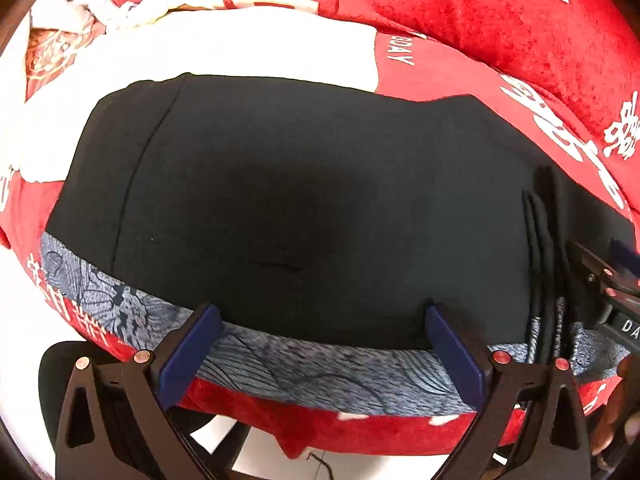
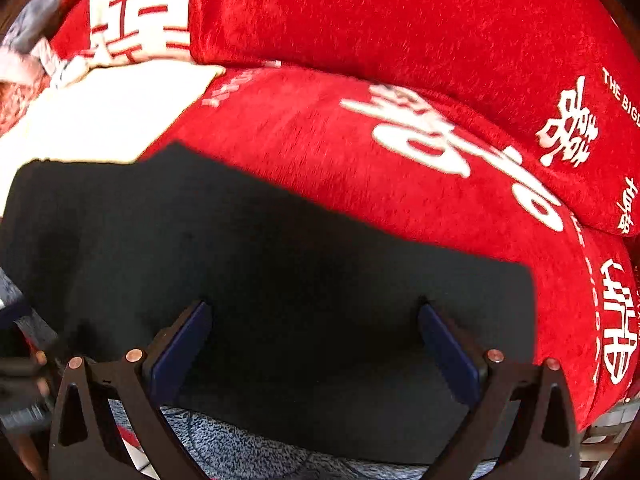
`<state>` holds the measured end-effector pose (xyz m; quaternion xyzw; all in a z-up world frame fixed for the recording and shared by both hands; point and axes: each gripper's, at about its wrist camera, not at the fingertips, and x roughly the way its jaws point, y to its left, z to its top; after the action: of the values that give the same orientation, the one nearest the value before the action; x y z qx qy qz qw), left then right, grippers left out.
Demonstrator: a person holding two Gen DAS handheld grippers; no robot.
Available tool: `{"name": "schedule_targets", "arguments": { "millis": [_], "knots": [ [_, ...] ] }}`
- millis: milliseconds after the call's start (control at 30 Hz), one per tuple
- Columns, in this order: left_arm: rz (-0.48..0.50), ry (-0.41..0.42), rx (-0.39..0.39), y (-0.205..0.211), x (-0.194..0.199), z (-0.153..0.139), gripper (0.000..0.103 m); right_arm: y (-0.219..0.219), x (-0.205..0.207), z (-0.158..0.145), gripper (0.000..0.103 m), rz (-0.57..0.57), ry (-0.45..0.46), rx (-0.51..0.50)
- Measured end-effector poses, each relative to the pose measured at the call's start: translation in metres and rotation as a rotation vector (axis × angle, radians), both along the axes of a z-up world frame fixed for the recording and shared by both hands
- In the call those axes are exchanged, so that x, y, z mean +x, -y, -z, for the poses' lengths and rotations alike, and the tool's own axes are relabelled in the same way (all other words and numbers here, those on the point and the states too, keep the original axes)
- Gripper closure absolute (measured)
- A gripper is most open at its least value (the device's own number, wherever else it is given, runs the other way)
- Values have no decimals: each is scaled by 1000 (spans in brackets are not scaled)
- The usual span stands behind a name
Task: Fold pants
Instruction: 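Grasp the trouser bundle edge with the left gripper and lift it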
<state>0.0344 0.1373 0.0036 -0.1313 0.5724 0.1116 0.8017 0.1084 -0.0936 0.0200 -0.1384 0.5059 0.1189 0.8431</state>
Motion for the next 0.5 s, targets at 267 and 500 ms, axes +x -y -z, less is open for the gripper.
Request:
{"name": "schedule_targets", "arguments": {
  "millis": [267,500],
  "knots": [
    [-56,15,-3,-44,-5,6,0,-25,-2,-2,0,-63,-55,60],
    [-127,19,-7,-95,-21,6,0,-71,-13,2,0,-209,-51,-4]
  ]
}}
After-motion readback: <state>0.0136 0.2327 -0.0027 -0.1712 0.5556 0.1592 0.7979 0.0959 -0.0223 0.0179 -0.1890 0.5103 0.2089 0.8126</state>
